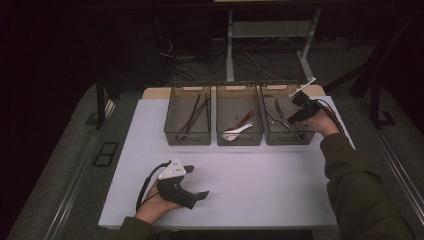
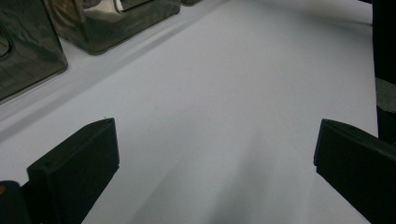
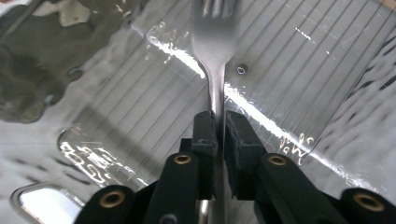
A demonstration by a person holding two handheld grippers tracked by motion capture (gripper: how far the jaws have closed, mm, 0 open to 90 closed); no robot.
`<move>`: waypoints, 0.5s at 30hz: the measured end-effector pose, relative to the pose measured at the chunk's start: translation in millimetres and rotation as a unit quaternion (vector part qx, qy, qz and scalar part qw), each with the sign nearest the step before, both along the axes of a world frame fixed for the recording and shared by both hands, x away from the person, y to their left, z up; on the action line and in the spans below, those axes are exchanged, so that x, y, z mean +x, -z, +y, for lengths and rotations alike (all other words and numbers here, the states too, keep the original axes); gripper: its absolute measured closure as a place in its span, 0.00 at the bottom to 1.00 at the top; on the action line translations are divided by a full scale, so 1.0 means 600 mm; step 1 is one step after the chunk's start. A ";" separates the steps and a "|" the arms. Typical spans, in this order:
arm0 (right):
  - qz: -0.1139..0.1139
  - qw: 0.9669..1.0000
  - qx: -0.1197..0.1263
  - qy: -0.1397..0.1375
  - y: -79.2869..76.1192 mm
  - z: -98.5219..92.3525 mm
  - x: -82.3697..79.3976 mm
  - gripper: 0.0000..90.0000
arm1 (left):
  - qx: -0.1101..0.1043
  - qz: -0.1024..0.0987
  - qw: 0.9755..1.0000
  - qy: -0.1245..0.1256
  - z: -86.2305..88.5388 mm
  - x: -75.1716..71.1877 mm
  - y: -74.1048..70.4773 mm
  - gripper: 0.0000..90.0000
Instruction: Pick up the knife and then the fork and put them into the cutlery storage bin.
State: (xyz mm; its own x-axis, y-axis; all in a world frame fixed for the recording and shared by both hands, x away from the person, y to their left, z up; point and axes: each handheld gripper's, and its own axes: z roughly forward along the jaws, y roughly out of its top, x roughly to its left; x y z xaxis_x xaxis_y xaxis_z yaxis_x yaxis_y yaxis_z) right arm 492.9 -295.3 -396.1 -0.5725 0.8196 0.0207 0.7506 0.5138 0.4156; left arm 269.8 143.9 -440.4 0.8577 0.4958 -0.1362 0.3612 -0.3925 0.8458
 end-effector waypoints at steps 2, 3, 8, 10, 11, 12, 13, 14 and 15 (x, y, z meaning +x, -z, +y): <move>0.008 1.000 0.005 0.004 0.002 0.002 0.002 0.83 | 0.000 -0.001 1.000 0.000 0.000 0.000 0.000 0.00; 0.013 1.000 0.008 0.004 0.003 0.002 0.003 0.81 | 0.000 -0.002 1.000 0.001 0.001 0.000 0.000 0.00; 0.012 0.999 0.027 0.011 0.001 -0.004 0.002 0.70 | 0.000 -0.001 1.000 0.000 0.000 0.000 0.000 0.00; 0.004 0.999 0.034 0.018 -0.002 -0.008 0.001 0.65 | 0.001 -0.001 1.000 0.001 0.000 0.000 0.000 0.00; 0.000 0.999 0.040 0.019 -0.004 -0.010 0.000 0.62 | 0.001 -0.001 1.000 0.000 0.000 0.000 0.000 0.00; -0.004 0.999 0.045 0.021 -0.007 -0.012 -0.001 0.59 | 0.001 -0.001 1.000 0.000 0.000 0.000 0.000 0.00; -0.009 0.998 0.052 0.024 -0.010 -0.014 -0.002 0.57 | 0.001 -0.001 1.000 0.001 0.001 0.000 0.000 0.00; -0.014 0.998 0.059 0.025 -0.012 -0.017 -0.003 0.55 | 0.001 -0.001 1.000 0.001 0.001 0.000 0.000 0.00; -0.021 0.997 0.066 0.025 -0.015 -0.019 -0.005 0.54 | 0.001 -0.001 1.000 0.001 0.001 0.000 0.000 0.00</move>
State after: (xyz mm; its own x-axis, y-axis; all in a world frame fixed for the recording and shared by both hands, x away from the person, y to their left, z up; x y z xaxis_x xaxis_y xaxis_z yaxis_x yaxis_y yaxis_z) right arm 490.1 -306.8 -387.0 -0.5330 0.8394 0.1067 0.7546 0.4145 0.5088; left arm 270.0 144.4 -440.4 0.8588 0.4945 -0.1336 0.3591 -0.3953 0.8454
